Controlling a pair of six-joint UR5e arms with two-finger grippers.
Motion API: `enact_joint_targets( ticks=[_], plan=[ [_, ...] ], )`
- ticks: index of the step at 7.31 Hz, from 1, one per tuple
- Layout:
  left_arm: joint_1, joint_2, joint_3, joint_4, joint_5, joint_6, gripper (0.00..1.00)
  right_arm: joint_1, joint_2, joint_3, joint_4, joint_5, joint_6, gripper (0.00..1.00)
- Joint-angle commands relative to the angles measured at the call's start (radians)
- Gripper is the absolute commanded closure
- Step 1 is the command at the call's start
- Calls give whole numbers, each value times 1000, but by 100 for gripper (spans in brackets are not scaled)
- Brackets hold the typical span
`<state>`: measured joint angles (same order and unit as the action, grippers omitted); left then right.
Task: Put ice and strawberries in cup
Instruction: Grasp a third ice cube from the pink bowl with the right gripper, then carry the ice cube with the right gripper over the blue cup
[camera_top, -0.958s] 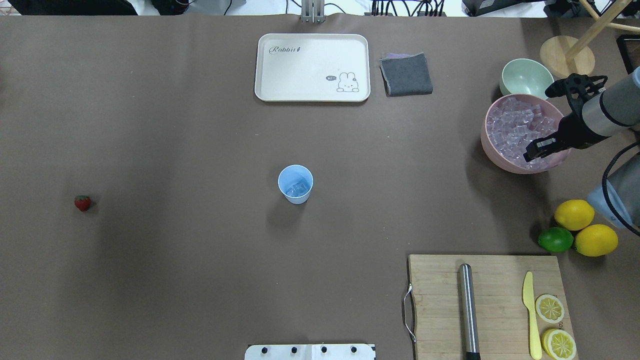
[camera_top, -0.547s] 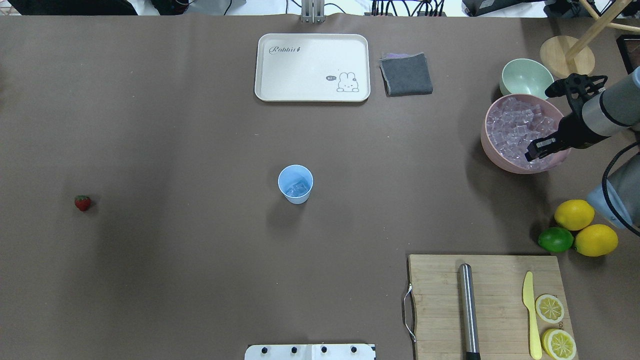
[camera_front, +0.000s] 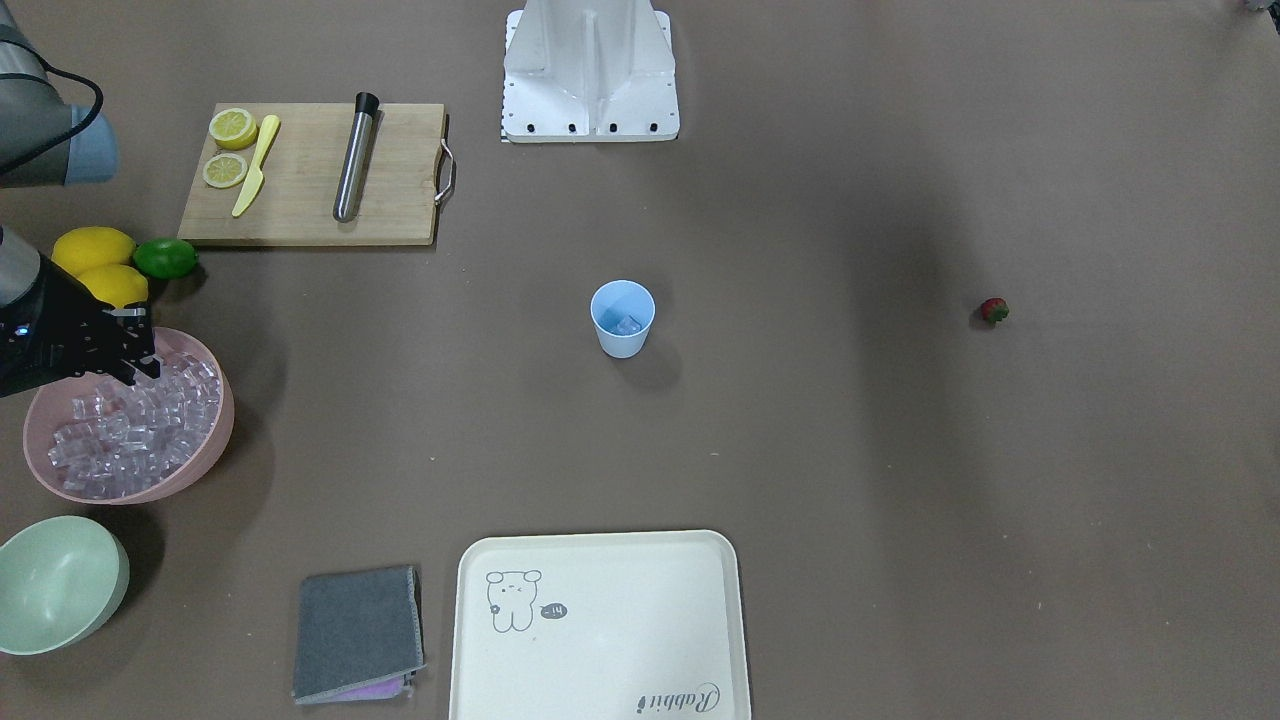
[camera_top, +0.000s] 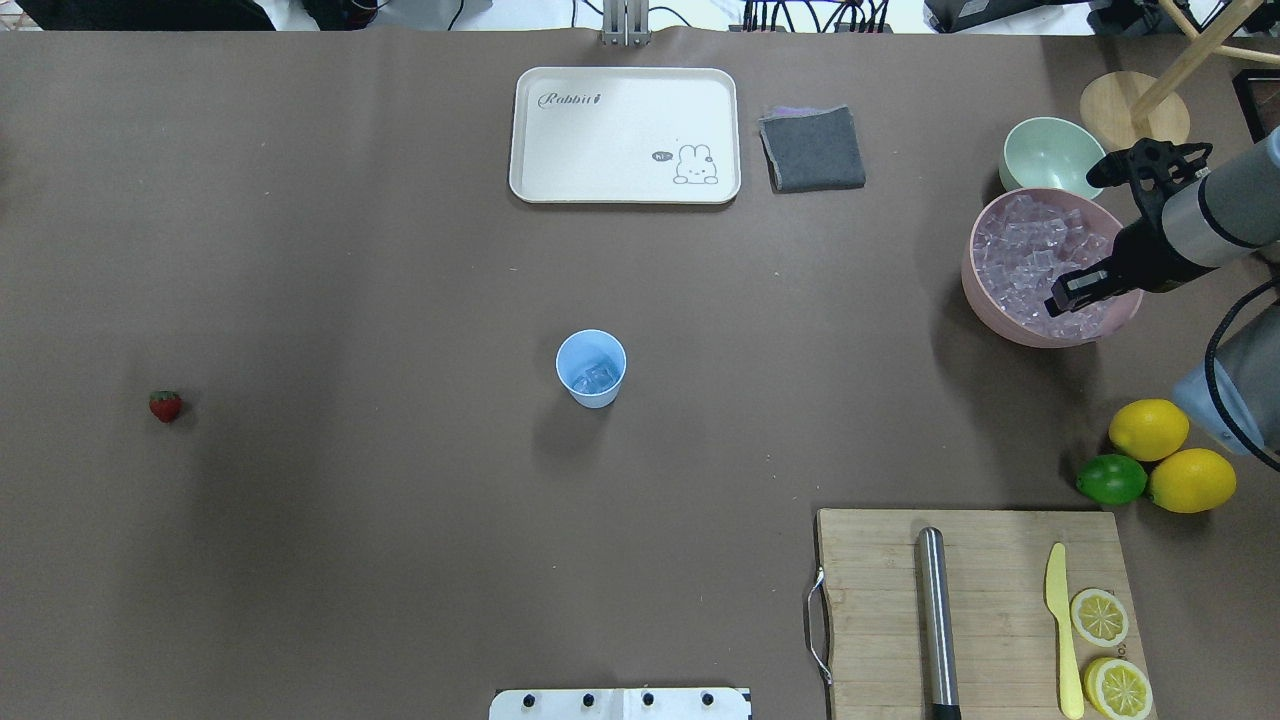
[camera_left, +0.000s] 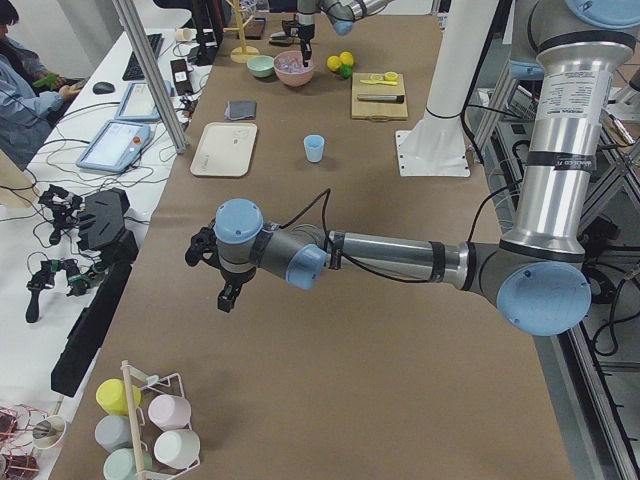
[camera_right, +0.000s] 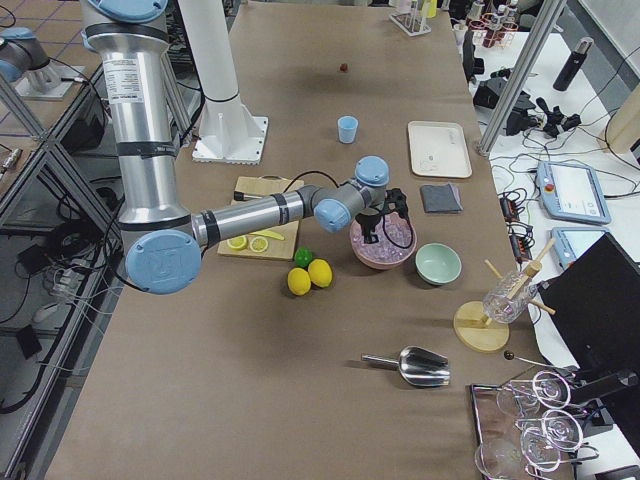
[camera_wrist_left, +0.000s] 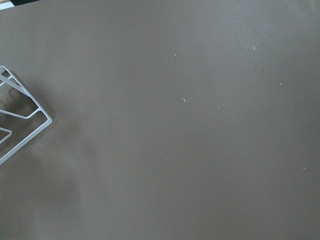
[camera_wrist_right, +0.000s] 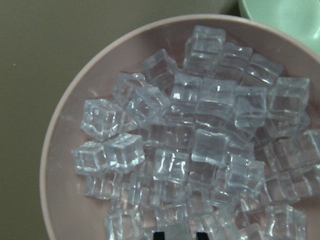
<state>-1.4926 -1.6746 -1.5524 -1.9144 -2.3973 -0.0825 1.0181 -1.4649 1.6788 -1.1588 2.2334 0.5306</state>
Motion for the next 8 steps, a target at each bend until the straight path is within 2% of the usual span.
enact_joint_targets(
  ticks=[1,2,4,6,8],
  plan=[
    [2,-1,2,0,1,0,2,19,12,31,-47,35,0,84],
    [0,-1,-1,0,1,0,2,32,73,56,-140,43,0,85],
    [0,-1,-2,0,1,0,2,31,275,84,-385,42,78,89],
    [0,-1,2,0,1,0,2,-28,378,95,-430,19,230,90],
    [0,1,2,0,0,1,2,-102,466,96,-444,-50,365,91]
  ],
)
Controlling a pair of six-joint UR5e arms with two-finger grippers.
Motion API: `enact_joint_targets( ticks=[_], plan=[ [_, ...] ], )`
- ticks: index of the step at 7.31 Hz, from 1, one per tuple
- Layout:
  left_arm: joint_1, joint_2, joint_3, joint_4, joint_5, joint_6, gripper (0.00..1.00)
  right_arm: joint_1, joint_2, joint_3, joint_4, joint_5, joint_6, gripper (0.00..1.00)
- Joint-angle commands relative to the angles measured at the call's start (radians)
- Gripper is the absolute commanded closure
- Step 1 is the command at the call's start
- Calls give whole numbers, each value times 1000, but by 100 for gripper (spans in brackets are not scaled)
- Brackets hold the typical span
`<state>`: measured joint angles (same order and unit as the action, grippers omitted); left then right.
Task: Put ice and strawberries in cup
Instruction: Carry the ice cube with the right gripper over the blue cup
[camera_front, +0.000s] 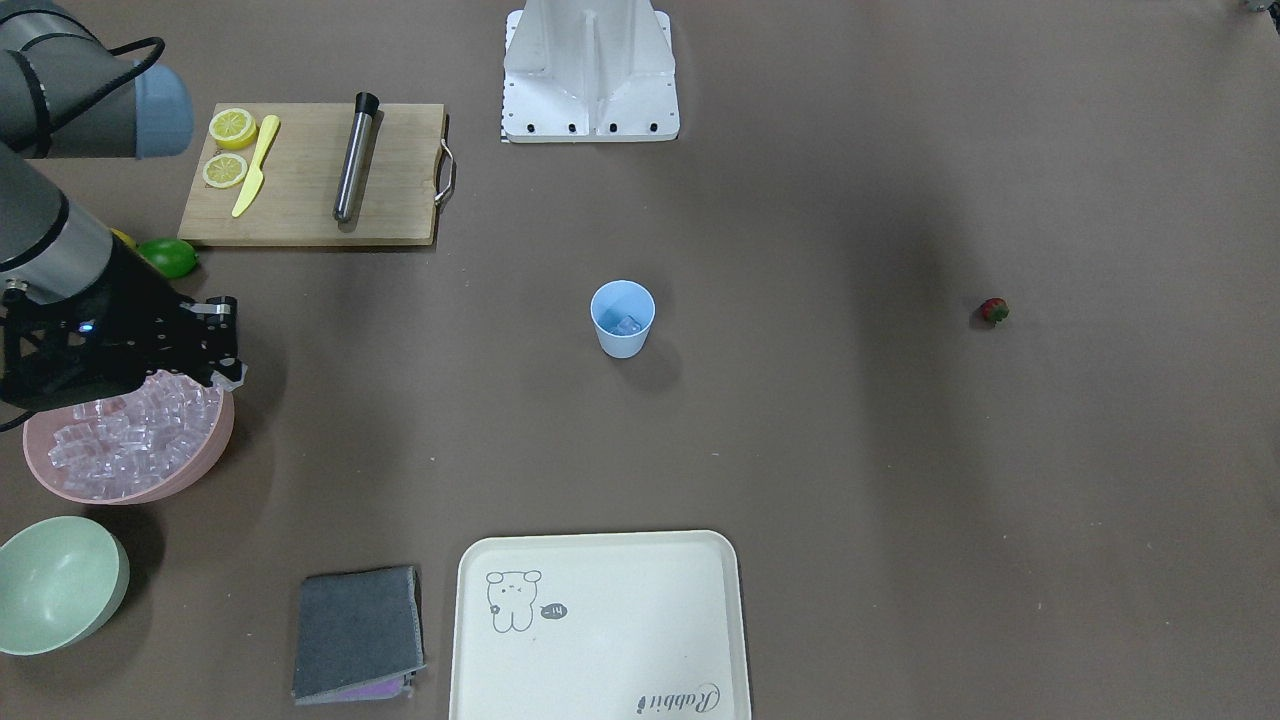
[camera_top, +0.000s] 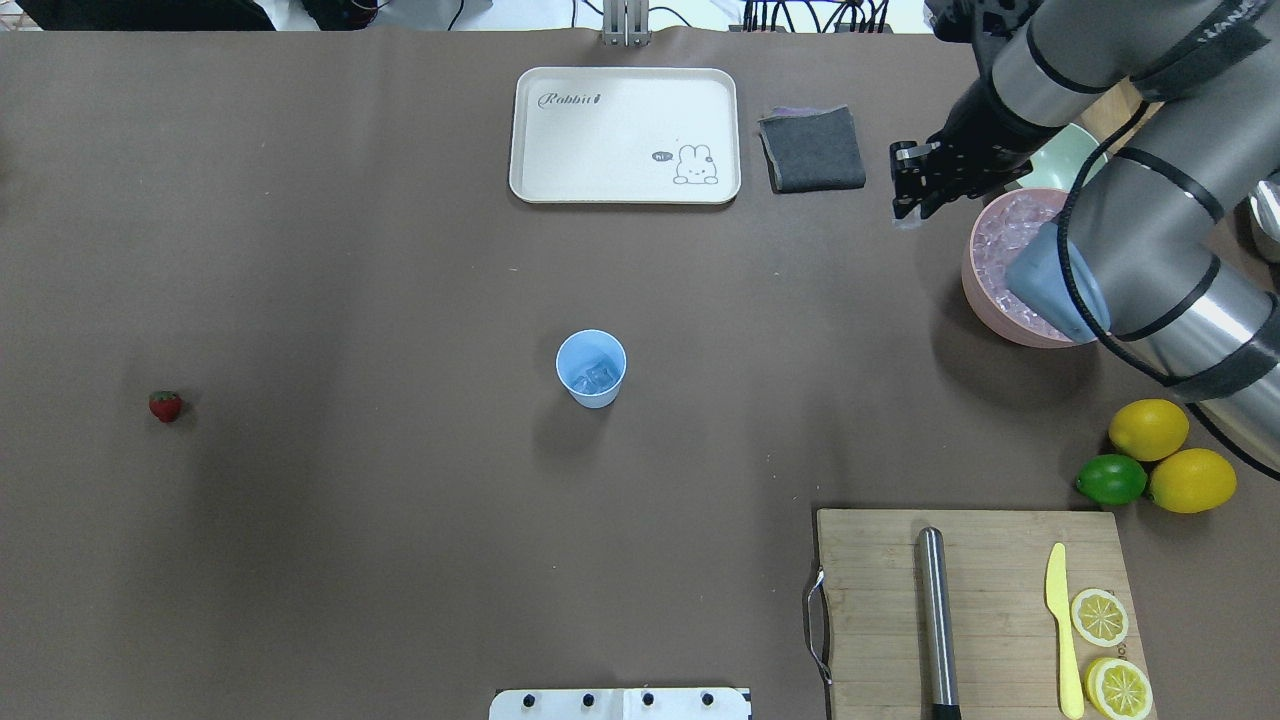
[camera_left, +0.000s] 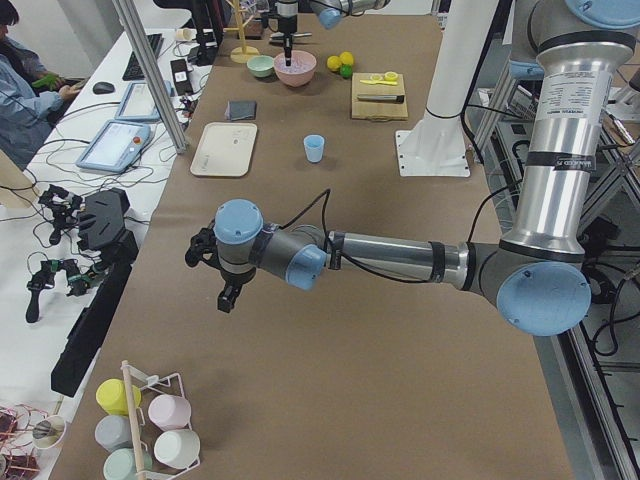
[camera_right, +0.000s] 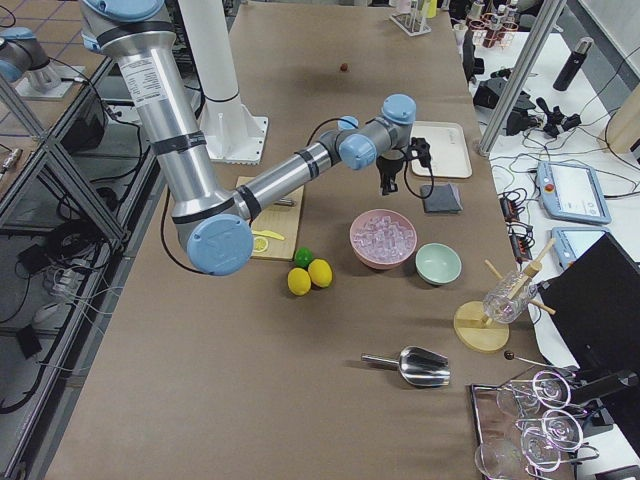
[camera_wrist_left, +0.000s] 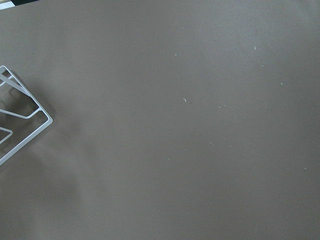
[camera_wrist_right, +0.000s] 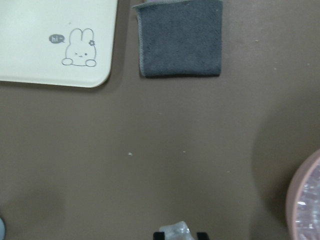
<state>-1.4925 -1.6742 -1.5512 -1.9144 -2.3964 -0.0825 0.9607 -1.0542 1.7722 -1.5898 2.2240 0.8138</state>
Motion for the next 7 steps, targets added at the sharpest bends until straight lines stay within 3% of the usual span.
enact_joint_targets(
  ticks=[1,4,6,7],
  plan=[
    [1,1,3,0,0,1,2,-128,121,-2,-24,-119,205,91],
    [1,-1,5,0,-1,0,2,-307,319,-22,-131,-269,411,91],
    [0,5,8,0,-1,1,2,-423,384,-81,-133,-419,499,91],
    [1,5,11,0,0,1,2,-447,413,-112,-131,-438,522,91]
  ],
)
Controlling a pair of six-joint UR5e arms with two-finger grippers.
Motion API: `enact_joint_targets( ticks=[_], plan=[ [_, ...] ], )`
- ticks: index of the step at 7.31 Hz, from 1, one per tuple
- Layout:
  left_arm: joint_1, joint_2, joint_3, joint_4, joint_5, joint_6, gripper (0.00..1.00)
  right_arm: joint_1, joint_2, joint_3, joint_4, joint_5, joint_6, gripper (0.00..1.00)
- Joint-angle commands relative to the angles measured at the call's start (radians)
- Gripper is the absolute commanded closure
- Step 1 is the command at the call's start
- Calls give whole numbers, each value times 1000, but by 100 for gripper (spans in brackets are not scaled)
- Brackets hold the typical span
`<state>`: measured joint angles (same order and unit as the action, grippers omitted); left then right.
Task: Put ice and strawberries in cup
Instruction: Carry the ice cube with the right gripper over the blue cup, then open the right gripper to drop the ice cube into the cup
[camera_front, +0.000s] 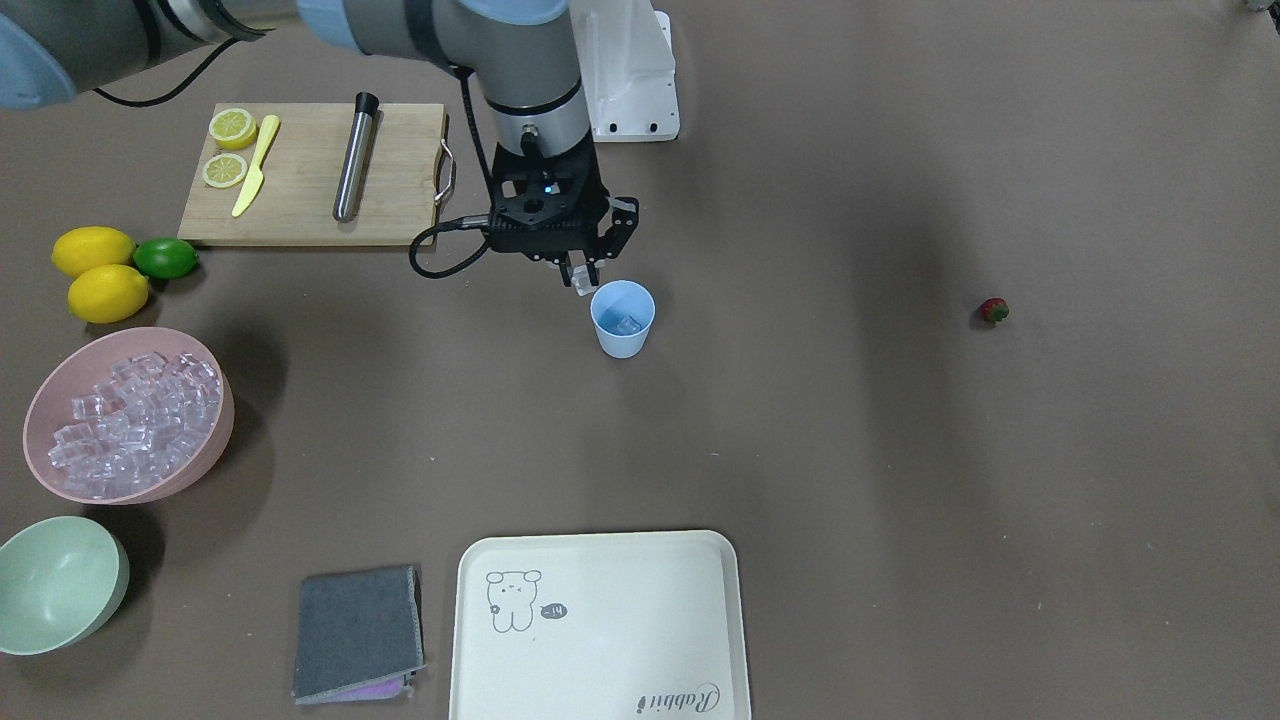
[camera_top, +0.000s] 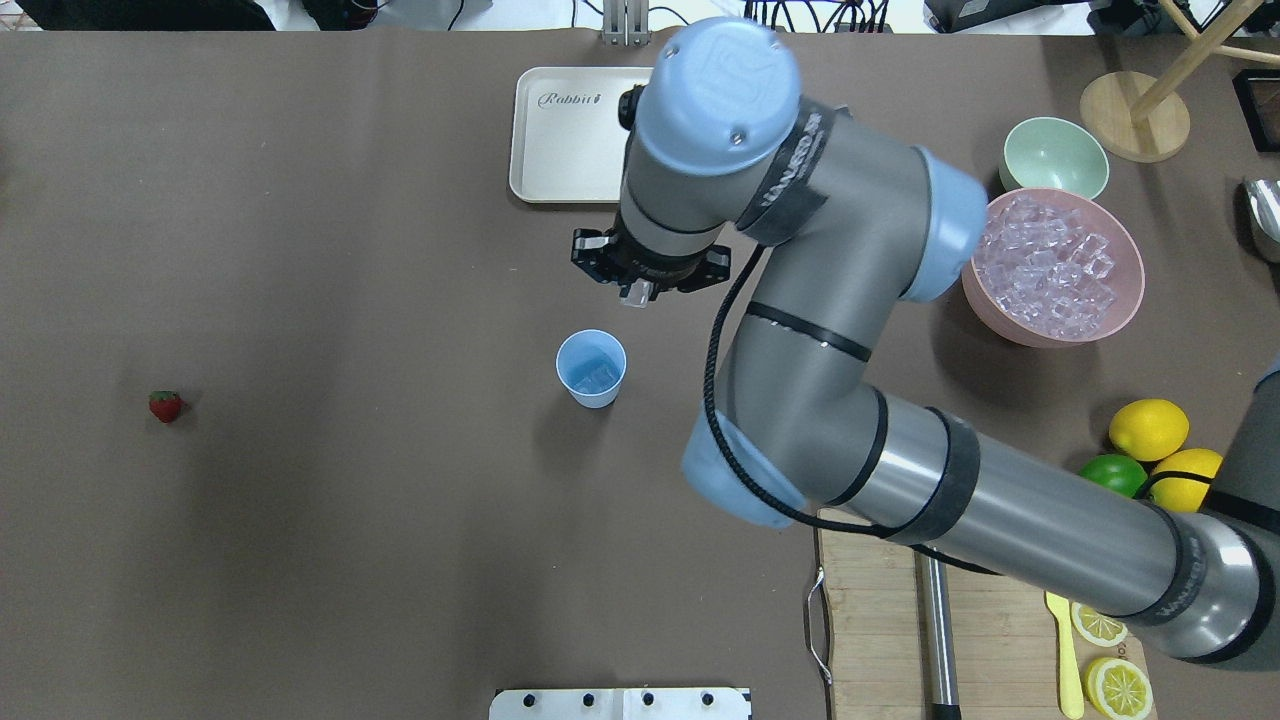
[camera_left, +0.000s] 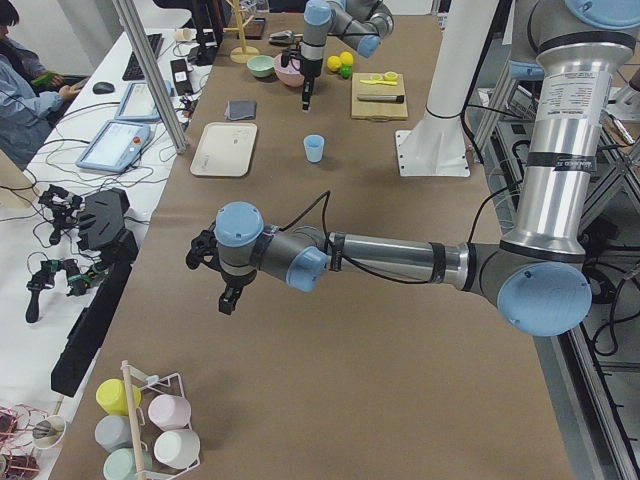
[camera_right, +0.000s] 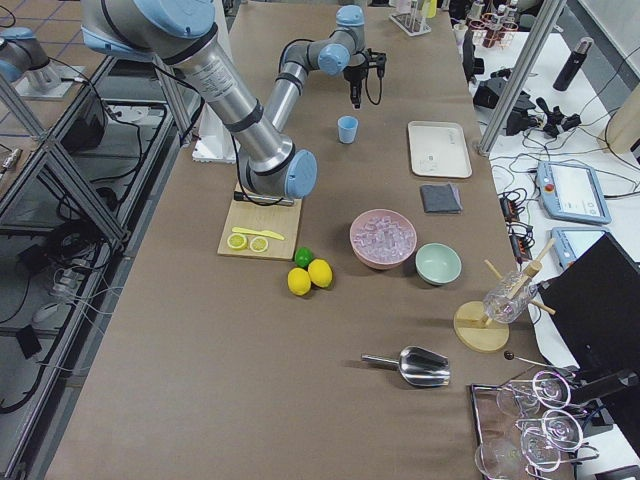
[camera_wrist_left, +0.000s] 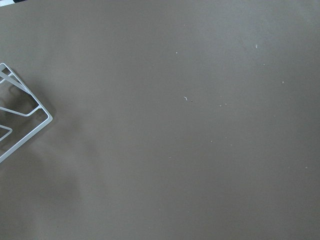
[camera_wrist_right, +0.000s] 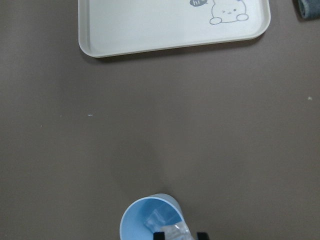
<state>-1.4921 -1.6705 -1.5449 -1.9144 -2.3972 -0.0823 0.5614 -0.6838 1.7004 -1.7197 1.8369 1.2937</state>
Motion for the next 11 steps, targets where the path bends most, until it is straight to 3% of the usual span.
enact_joint_targets(
  ticks=[1,5,11],
  plan=[
    [1,2,5,0,1,1,2,-55,43,-47,0,-62,45,91],
    [1,0,3,0,1,1,2,-58,29,-131,63,-79,39,90],
    [0,2,-6,0,0,-1,2,-117,-13,-120,80,-117,44,84]
  ],
)
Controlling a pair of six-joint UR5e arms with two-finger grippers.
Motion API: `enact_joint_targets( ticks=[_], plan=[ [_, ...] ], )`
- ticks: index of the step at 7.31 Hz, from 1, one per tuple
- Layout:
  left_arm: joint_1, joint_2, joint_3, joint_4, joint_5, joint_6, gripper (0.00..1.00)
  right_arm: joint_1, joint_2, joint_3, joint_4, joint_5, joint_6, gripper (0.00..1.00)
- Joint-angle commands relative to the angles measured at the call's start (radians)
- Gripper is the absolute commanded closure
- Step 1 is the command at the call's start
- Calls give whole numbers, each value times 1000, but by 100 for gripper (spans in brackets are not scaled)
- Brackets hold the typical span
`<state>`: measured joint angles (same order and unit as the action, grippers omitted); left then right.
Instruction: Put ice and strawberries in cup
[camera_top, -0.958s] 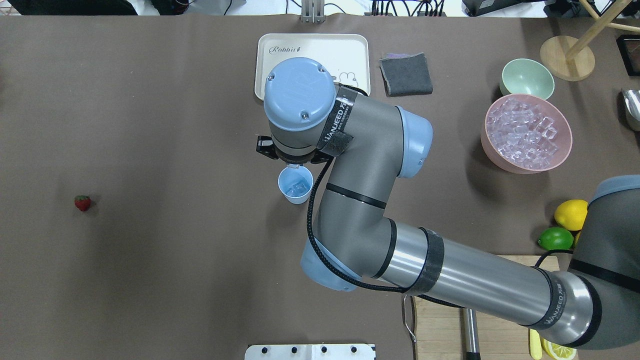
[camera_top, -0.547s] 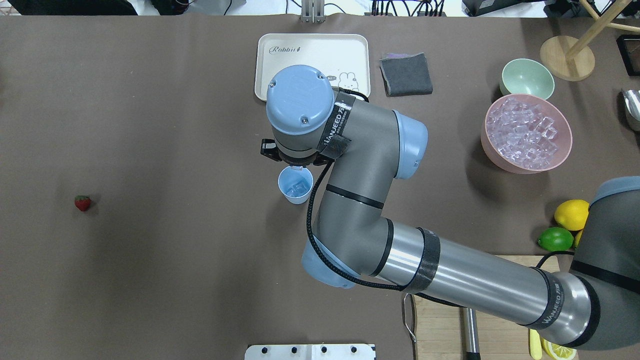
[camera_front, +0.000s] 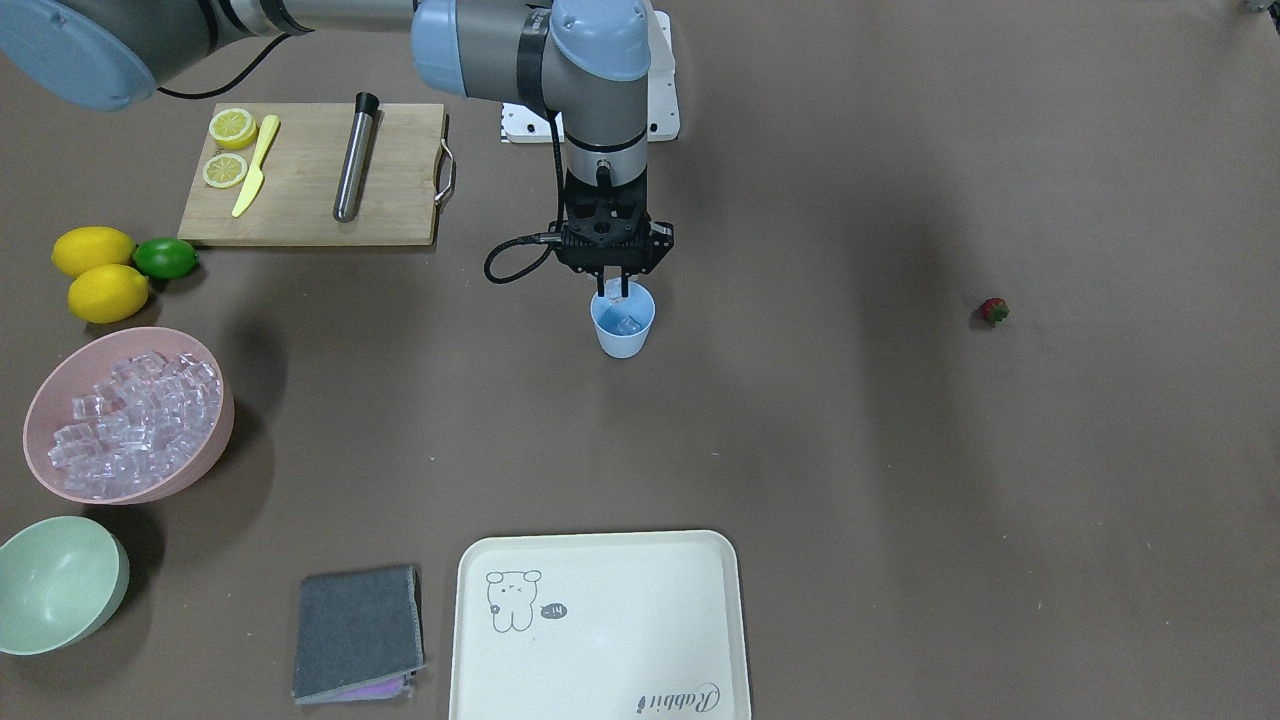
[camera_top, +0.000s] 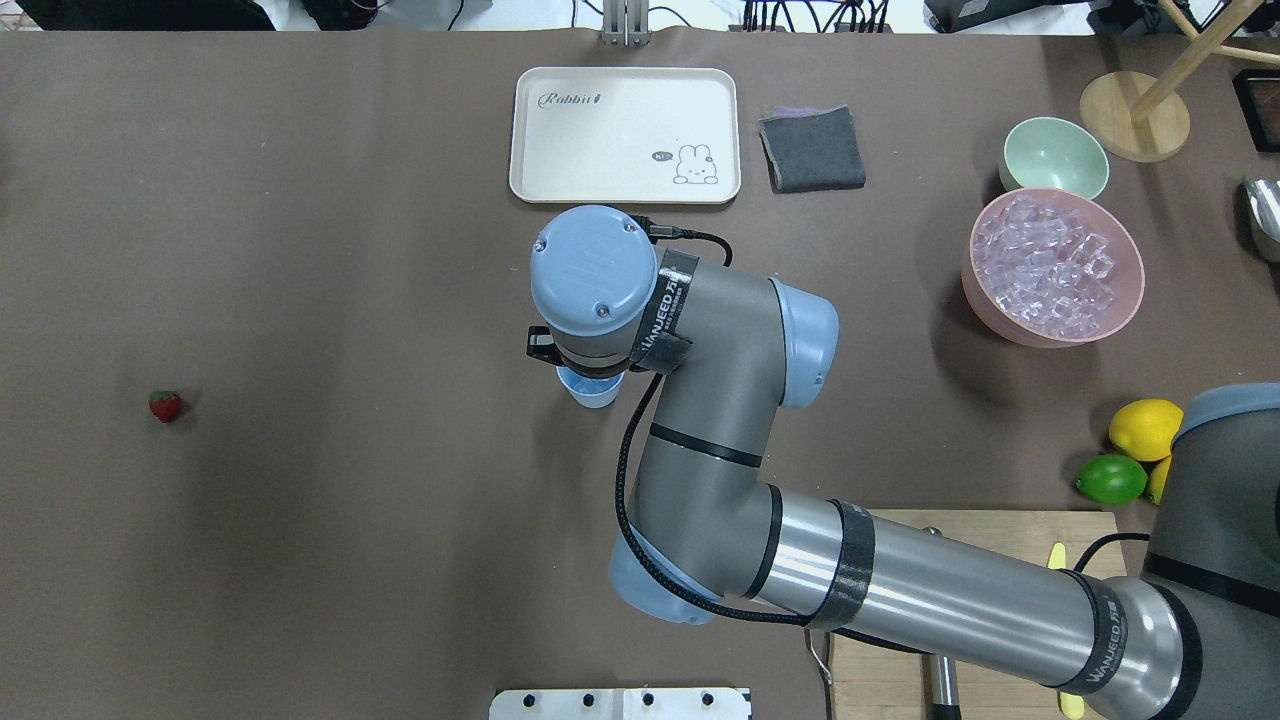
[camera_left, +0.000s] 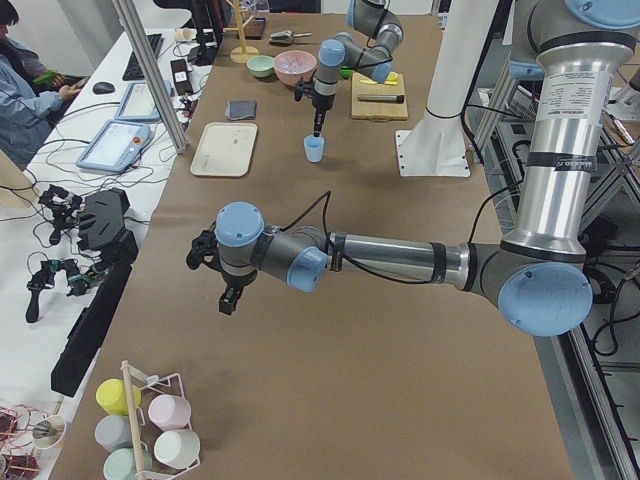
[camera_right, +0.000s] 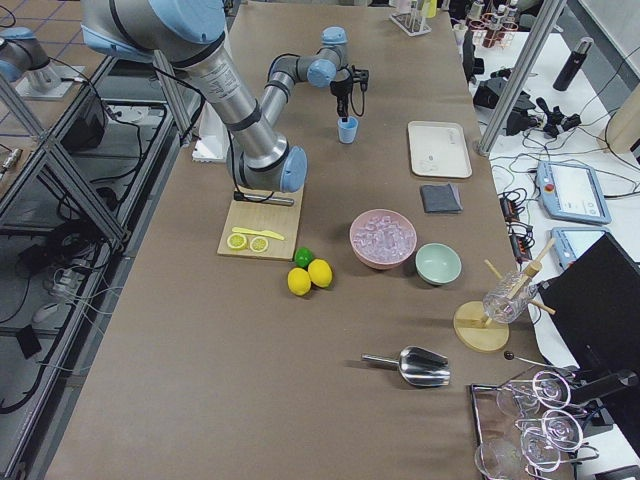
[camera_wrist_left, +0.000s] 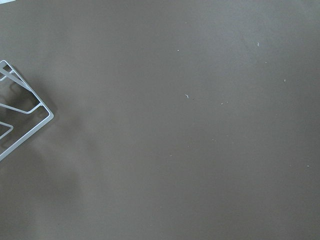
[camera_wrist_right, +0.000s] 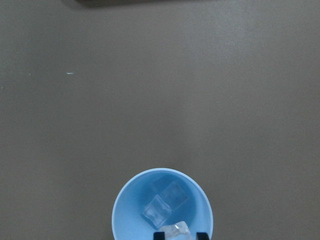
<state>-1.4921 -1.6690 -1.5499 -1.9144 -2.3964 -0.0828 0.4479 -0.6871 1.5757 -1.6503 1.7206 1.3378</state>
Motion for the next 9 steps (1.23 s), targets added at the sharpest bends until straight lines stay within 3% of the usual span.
enact_joint_targets(
  ticks=[1,2,3,4,6,8,9],
  plan=[
    [0,0,1,0,0,0,2,-8,-11,0,10,-6,0,46],
    [1,0,1,0,0,0,2,-9,-6,-3,10,-13,0,46],
    [0,0,1,0,-1,0,2,-9,-8,-3,10,-15,0,11],
    [1,-1,-1,0,0,-2,2,-2,-6,7,10,-15,-5,1],
    [4,-20,4,3,-1,-47,2,92,-37,49,0,49,-52,1],
    [33,-26,-6,2,-4,-64,2,231,-226,169,12,163,-278,1],
    [50,-37,-10,2,-4,-87,2,346,-303,188,12,277,-440,1]
  ],
)
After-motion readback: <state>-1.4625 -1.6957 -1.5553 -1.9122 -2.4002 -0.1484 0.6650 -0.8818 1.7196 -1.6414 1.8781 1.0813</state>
